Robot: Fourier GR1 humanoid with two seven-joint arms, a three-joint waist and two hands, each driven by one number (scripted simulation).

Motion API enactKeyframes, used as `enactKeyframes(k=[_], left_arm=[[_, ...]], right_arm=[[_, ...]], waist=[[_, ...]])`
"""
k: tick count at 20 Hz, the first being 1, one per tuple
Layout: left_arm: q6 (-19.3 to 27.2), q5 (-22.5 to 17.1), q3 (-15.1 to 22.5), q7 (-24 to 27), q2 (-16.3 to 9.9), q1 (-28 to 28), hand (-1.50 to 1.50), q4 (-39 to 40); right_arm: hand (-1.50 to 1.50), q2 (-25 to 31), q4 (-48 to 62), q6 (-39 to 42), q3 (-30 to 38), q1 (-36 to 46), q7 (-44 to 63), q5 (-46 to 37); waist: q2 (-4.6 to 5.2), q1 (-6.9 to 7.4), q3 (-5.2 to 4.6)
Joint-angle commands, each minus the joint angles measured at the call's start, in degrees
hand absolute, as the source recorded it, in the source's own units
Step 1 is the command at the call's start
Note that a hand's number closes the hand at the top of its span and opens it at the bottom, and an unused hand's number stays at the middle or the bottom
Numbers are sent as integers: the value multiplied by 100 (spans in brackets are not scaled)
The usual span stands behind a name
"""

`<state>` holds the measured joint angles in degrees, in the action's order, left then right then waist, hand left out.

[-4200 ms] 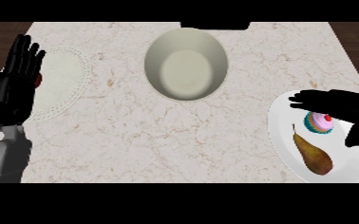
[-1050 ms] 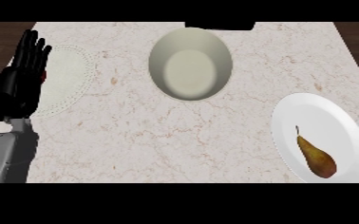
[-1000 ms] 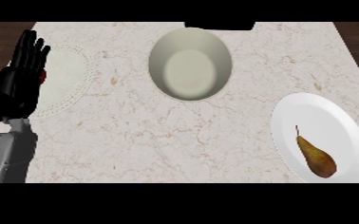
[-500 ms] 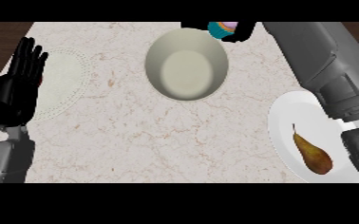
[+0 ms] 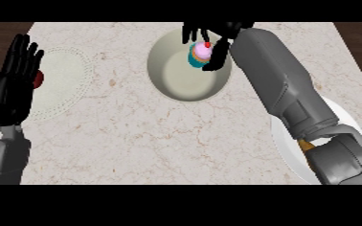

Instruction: Pick the cupcake from the plate and place it in the bowl

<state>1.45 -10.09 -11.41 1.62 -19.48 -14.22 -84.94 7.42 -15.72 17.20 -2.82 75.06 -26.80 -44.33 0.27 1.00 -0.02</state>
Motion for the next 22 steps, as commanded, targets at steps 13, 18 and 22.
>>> enactKeyframes(k=[13,18,22], left_arm=[[111,198,110,-20,98,-362,0,181],[169,199,196,-125,214,-346,0,-18],[-217,-49,42,-45,7,-206,0,3]], right_arm=[[-150,-53,129,-486,1781,-349,-251,1633],[-150,738,373,-387,2342,-121,140,2055],[-150,1390,573,11,2625,-206,127,2283]], waist=[[72,67,4],[110,176,7],[151,293,8]])
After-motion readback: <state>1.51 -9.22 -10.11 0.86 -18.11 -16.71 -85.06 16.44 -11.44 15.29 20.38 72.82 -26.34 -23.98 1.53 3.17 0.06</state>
